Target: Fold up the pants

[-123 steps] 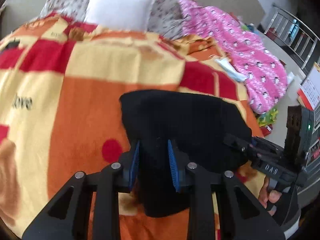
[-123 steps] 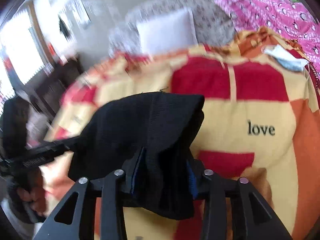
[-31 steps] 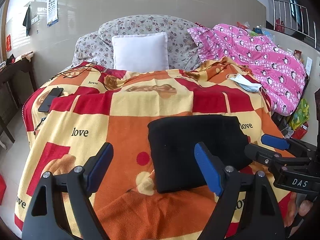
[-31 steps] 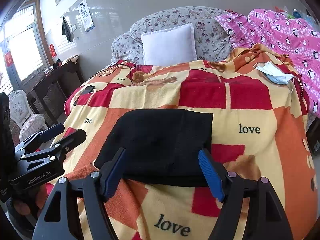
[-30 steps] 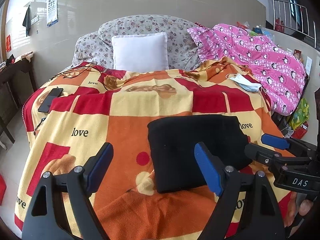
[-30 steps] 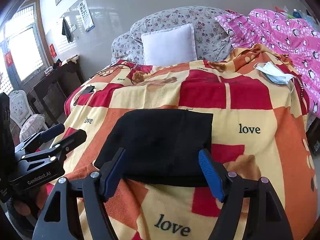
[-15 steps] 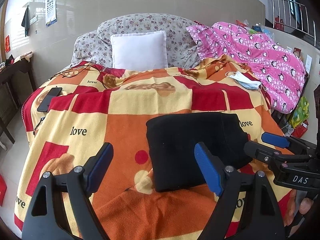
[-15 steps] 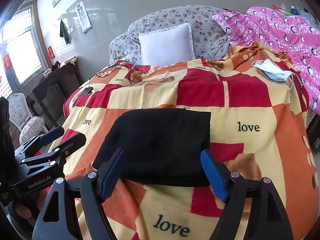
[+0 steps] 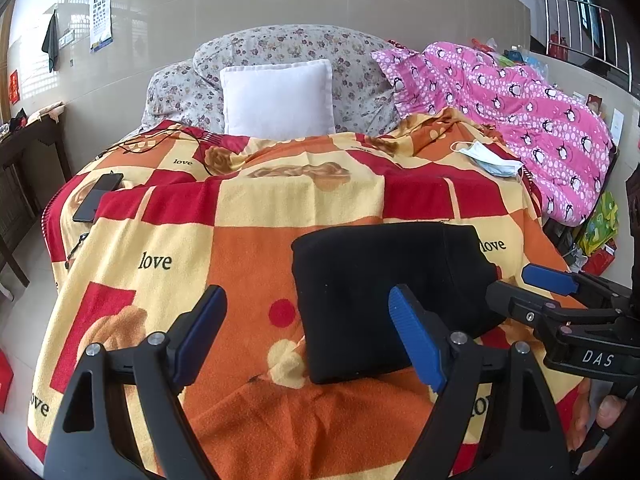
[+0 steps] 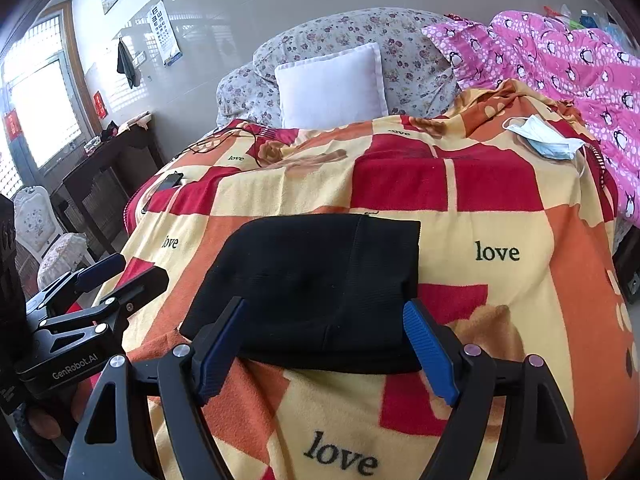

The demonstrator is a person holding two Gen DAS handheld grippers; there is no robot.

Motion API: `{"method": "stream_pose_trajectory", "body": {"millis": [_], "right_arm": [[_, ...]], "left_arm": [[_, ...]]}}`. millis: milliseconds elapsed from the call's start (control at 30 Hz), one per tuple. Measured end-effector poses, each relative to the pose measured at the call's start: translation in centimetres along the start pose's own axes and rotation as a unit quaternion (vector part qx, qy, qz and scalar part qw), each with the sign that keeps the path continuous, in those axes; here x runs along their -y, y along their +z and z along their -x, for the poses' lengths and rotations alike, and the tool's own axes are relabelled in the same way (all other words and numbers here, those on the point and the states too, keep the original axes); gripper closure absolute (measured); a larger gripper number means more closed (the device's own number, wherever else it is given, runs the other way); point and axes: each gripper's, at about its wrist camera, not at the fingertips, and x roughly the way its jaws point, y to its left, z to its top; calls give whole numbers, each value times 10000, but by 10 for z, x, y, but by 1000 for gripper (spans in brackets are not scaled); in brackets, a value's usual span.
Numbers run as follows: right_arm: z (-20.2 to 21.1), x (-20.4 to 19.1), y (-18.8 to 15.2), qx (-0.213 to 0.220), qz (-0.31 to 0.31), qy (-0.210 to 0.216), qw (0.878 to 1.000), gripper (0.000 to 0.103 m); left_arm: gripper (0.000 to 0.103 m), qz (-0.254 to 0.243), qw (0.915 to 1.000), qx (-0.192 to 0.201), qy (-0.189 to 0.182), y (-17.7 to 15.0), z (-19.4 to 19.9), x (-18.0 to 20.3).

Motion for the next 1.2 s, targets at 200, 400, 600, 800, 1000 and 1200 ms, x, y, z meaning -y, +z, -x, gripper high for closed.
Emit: {"method": "stream_pose_trajectory", "body": {"millis": [200,400,600,800,1000,1200], "right_arm": [[-2,1,0,-36,-23,10,10000,22],[-6,-1,0,-80,-14,8,10000,22],[-5,-2,0,-61,-29,-10,10000,22],[-7,-2,0,-83,-25,-40,10000,22],[-12,-2,-1,-140,-16,-75,9999,22],[-15,-1,-1,-176,-25,-76,9998,22]], "left_arm": [[19,19,10000,-17,-9,-1,-1,0],[19,63,10000,-64,-22,-4,-5,-2],[19,55,10000,-58,-13,-3,-5,-2],[19,76,9999,-100,-5,-8,-9,-3],[19,84,9999,-112,4,-8,-10,-2],[19,88,9999,-112,-4,-8,-11,-3]]}}
